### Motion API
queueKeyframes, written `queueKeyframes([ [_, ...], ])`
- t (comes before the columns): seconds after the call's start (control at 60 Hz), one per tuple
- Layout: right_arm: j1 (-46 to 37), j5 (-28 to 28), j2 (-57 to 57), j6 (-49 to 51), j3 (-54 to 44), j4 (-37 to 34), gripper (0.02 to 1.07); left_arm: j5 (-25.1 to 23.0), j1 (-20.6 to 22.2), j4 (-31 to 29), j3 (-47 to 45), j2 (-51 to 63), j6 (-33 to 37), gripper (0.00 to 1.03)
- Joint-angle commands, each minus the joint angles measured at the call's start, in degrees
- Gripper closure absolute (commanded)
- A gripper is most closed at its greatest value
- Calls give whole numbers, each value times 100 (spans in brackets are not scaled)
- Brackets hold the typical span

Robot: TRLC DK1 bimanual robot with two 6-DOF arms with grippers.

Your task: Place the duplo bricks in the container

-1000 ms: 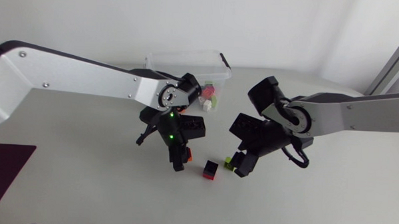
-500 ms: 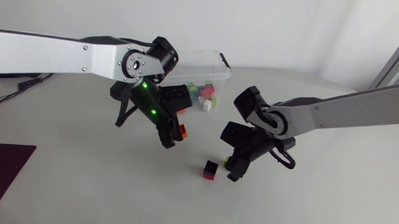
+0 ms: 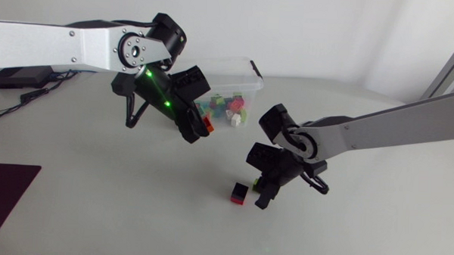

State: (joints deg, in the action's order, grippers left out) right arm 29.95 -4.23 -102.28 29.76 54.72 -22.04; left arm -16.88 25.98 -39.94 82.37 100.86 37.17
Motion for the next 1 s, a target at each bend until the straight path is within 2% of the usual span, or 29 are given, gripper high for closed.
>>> queueKeyframes([
  [0.0, -42, 63, 85, -128, 92, -11, 90, -87, -128, 136, 245, -154, -254, 69],
  [0.433, -280, -192, 542, -497, 821, -292, 90, -87, -515, 1437, 385, 22, -1010, 68],
  [0.833, -297, -307, 472, -814, 2016, -626, 90, 71, -857, 2096, 992, 742, -1511, 67],
  [0.983, -271, -307, 323, -928, 2482, -758, 90, 98, -1033, 2157, 1343, 1111, -1616, 66],
])
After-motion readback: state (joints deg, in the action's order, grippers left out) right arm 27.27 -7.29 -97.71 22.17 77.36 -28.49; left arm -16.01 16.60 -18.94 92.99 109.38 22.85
